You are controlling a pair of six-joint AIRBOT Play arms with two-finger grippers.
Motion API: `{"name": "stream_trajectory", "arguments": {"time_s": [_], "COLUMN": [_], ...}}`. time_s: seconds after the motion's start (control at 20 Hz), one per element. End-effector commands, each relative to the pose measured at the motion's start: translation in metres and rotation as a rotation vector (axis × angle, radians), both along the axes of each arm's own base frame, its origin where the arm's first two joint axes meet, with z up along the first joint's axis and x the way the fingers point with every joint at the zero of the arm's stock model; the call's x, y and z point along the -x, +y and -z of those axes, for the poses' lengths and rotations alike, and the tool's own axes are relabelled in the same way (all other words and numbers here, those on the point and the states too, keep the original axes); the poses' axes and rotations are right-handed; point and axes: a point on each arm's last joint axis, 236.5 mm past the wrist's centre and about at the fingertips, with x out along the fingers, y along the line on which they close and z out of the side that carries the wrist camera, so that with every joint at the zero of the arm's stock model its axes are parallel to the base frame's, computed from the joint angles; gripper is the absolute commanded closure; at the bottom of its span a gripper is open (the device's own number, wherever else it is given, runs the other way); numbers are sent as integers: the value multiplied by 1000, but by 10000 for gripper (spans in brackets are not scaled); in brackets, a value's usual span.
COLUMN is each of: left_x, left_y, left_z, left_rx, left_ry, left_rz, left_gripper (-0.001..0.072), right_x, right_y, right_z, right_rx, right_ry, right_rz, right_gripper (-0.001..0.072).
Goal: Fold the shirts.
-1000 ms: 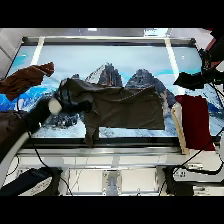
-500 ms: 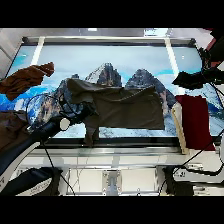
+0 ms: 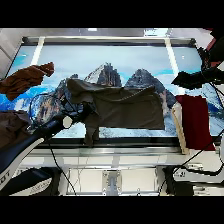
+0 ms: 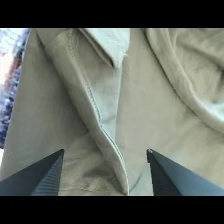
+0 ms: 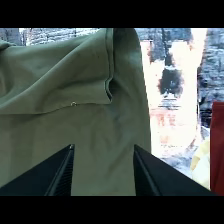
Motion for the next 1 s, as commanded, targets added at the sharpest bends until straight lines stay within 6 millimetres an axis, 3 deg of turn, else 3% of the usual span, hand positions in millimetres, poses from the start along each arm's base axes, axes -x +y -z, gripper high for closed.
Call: {"name": "stream_trajectory", "arguments": {"time_s": [0.0,0.3,0.4,0.45,0.5,0.65,0.85,0.95], "left_x": [1,-4,-18,-28,-38,-47,-19,-16], "left_y": [0,-7,-15,-19,-21,-25,-22,-21], "left_z": [6,24,11,0,-13,-26,-2,0], "left_rx": [-5,0,2,-6,-39,-38,-127,-130], "left_ry": [16,79,42,-1,-65,-95,18,30], "left_rz": [0,-9,13,33,74,88,196,200], "left_gripper": [247,246,289,514,692,697,697,696], "right_x": [0,0,1,2,5,17,40,48], "right_y": [0,0,0,1,2,7,-1,-5], "right_z": [-1,-1,0,0,1,5,15,14], "right_rx": [-1,-1,0,-1,-4,-8,33,55], "right_ry": [-3,-3,1,8,19,64,158,182], "right_rz": [0,0,-5,-9,-15,-57,-80,-86], "right_gripper": [281,281,282,282,282,282,282,282]}}
